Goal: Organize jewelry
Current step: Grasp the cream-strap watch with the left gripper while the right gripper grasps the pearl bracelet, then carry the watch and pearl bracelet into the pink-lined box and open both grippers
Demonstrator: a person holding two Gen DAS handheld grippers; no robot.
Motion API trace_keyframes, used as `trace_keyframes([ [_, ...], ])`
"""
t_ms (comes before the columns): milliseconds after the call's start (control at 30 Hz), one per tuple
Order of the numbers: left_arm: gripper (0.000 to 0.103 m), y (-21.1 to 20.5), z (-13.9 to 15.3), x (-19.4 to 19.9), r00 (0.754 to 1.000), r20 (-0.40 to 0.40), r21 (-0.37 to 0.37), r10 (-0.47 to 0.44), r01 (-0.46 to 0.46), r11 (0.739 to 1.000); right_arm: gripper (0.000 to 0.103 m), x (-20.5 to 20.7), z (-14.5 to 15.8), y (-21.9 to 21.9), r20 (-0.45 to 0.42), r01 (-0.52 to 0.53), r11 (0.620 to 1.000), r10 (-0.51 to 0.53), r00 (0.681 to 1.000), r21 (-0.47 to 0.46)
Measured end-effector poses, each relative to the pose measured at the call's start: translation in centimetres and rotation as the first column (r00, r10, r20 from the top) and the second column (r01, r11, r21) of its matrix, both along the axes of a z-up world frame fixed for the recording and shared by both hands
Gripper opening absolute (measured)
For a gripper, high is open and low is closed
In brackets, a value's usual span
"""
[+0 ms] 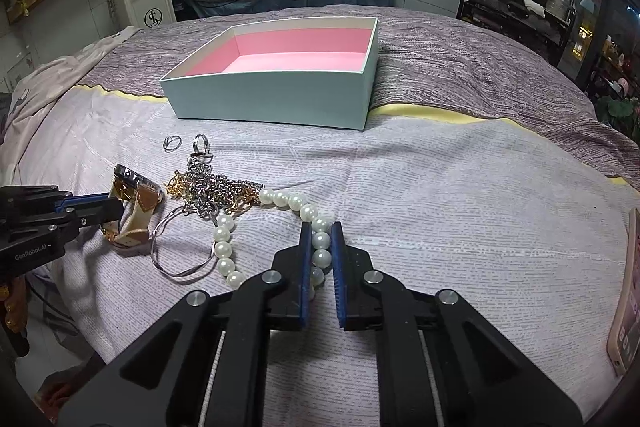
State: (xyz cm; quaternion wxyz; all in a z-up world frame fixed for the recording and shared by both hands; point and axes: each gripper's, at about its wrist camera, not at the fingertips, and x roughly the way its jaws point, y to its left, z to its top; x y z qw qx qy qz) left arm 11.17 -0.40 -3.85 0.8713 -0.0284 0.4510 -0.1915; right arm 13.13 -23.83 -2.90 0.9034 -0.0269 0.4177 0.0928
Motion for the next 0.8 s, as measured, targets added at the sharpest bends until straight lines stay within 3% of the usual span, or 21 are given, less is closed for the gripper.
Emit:
trace_keyframes([
  [267, 0.004, -0.5, 1.3, -0.3, 0.998, 0.053, 0.0, -0.019, 0.019, 1.0, 0.01, -0.9, 2.2, 0.2, 0.089, -0.04, 0.999, 0.037, 0.995, 0.034],
  [467, 0.004, 0.0, 4.3, -0.3, 0.991, 0.133, -0.014, -0.022, 0.024, 1.0, 0.01, -1.3, 5.0, 0.9, 0.173, -0.104, 0.993, 0.093, 0.981, 0.057],
  [800, 0.004, -1.0, 7.8, 6.2, 0.969, 0.248, 0.01, -0.001, -0.001, 1.0, 0.01, 3.7, 9.4, 1.6, 0.265, -0.108, 0.987, 0.072, 0.961, 0.122],
])
